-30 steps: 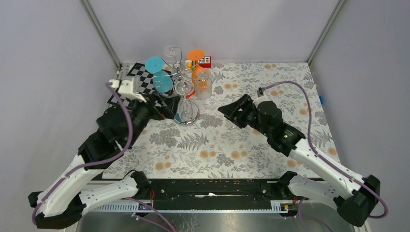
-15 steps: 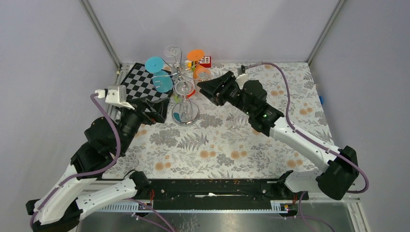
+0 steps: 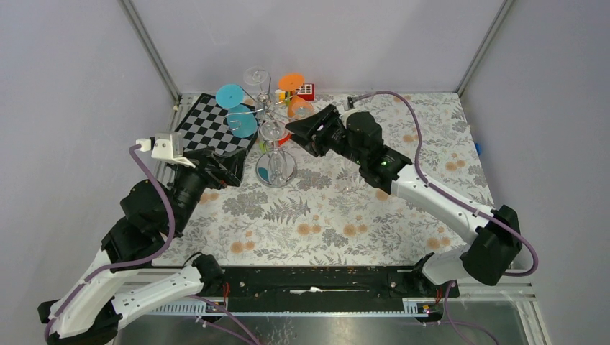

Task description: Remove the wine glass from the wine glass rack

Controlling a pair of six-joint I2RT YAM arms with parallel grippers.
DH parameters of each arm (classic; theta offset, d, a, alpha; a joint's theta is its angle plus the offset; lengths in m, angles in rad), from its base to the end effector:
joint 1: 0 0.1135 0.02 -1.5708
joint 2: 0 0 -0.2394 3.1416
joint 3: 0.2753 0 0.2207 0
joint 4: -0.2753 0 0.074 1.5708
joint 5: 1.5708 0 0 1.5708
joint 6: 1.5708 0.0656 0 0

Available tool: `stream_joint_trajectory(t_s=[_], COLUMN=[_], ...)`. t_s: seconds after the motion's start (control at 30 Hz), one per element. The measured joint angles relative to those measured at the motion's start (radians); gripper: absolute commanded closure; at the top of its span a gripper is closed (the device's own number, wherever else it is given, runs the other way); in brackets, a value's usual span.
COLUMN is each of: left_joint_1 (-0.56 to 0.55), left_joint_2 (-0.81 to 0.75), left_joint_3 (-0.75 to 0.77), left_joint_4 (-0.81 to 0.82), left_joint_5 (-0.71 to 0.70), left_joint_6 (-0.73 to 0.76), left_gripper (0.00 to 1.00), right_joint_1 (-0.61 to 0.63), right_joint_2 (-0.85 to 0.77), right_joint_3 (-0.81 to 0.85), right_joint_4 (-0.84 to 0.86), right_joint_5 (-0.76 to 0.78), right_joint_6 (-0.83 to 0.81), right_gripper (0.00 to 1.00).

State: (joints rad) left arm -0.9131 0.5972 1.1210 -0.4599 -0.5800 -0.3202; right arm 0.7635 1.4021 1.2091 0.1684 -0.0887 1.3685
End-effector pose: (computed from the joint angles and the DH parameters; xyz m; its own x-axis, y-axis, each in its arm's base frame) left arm 0.0924 -0.0608 0.4145 -0.0661 -0.3451 -0.9362 0.3233 0.8803 -0.3473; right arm 0.2409 0.2386 0.3642 -0.7409 0.6415 -0.1987 -0.1338 0.1489 0.9798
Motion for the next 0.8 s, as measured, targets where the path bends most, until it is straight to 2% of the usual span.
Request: stream_joint_trajectory(t_s=[0.13, 0.37, 0.43, 0.5, 0.63, 0.8], left_joint_1=[0.0, 0.0, 0.0, 0.0, 0.0, 0.0], left_joint_2=[0.0, -0.004, -0.008, -0.01, -0.01, -0.01], left_joint_3=[0.0, -0.001, -0.003, -0.003, -0.003, -0.003], left_joint_4=[-0.002, -0.018, -0.019, -0.019, -0.019, -0.019], left_joint_5=[0.0, -0.01, -0.013, -0.017, -0.02, -0.023], left_joint_6=[0.002, 0.002, 0.002, 0.002, 0.002, 0.002], left_gripper=[0.03, 0.03, 0.03, 0.03, 0.03, 0.03], right_joint_1=[0.007, 0.012, 0.013, 0.014, 0.014, 0.014], right_joint_2=[0.03, 0.063, 0.063, 0.063, 0.063, 0.064], right_joint_3=[0.009, 0.017, 0.017, 0.017, 0.017, 0.017], right_joint_4=[0.009, 0.025, 0.035, 0.047, 0.063, 0.069], right_joint_5=[-0.003, -0.003, -0.003, -0.002, -0.002, -0.007], right_joint_6=[0.0, 0.008, 0.01, 0.013, 0.017, 0.018], right_gripper=[0.58, 0.8, 0.84, 0.83, 0.73, 0.77])
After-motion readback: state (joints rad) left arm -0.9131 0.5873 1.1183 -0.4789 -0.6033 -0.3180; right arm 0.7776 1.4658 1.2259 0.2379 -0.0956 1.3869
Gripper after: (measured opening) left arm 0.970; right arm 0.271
